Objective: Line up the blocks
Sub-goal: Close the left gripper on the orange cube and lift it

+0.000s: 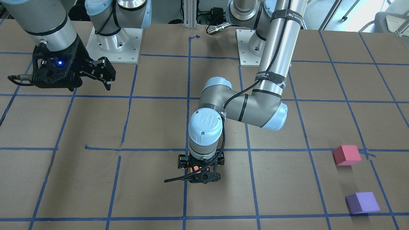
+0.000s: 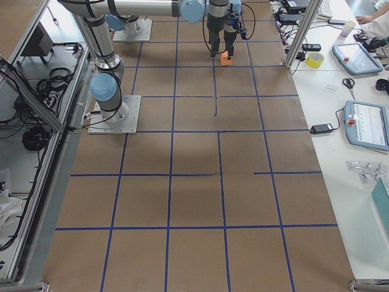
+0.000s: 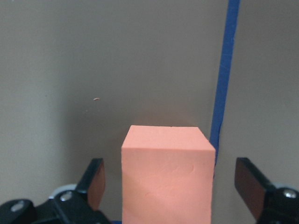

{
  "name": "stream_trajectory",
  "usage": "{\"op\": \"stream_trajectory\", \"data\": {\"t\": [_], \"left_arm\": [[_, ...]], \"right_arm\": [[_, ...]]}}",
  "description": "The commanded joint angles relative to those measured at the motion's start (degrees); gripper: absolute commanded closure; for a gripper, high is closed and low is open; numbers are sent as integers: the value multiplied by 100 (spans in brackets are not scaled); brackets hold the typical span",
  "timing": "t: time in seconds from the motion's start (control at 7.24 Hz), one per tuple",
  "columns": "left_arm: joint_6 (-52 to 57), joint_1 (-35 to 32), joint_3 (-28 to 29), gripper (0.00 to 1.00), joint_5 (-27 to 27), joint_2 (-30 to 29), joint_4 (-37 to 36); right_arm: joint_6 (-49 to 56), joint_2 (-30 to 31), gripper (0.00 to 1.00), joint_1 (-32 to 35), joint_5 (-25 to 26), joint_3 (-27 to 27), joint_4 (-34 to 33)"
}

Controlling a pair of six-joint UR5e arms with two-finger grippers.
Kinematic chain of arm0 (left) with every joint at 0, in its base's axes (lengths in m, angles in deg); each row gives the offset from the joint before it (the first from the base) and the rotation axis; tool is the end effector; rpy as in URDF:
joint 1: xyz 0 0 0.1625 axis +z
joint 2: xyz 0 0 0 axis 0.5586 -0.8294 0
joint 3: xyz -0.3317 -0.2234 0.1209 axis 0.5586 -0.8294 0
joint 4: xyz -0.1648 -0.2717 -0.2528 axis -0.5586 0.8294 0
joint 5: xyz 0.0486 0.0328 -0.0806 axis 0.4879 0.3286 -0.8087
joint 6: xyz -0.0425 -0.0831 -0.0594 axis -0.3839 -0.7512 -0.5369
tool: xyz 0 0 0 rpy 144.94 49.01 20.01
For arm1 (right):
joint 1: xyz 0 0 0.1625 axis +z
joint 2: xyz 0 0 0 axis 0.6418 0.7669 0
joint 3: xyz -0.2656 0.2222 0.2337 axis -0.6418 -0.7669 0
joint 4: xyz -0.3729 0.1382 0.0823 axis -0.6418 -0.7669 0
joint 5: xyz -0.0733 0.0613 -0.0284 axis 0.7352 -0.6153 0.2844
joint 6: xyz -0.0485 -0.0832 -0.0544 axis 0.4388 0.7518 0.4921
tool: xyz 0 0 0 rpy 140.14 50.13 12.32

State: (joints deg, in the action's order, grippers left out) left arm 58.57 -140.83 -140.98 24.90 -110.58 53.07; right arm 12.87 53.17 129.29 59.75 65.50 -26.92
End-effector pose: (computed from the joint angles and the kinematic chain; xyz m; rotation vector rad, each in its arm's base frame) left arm -0.3254 -0.6194 0.1926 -0.1257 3.1339 -0.0435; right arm 0.1267 -0.5014 0.4662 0.0862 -3.1302 -0.0535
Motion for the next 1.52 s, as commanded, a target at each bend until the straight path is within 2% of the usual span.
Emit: {"op": "stream_trajectory", "data": {"t": [0.0, 0.55, 0.69, 0.83, 0.97, 1.24, 1.38], "left_arm": [[149, 0, -73, 0, -8, -30, 20], [142, -27, -56, 0, -35, -57, -7], [150, -27, -56, 10, -17, -57, -15], [142, -44, -56, 38, 0, -57, -42], [133, -96, -56, 58, 9, -57, -59], [142, -106, -56, 78, 18, -39, -59], [159, -106, -56, 78, 27, 22, -59]], "right_arm": [[0, 71, 0, 2, -11, -2, -6], [-9, 35, 0, 2, -81, -2, -41], [-9, 35, 0, 2, -81, 7, -85], [-9, 27, 0, 2, -73, 7, -94], [-9, 35, 0, 2, -73, 16, -94], [-9, 27, 0, 2, -55, 25, -94], [-9, 27, 0, 2, -38, 33, -94]]}}
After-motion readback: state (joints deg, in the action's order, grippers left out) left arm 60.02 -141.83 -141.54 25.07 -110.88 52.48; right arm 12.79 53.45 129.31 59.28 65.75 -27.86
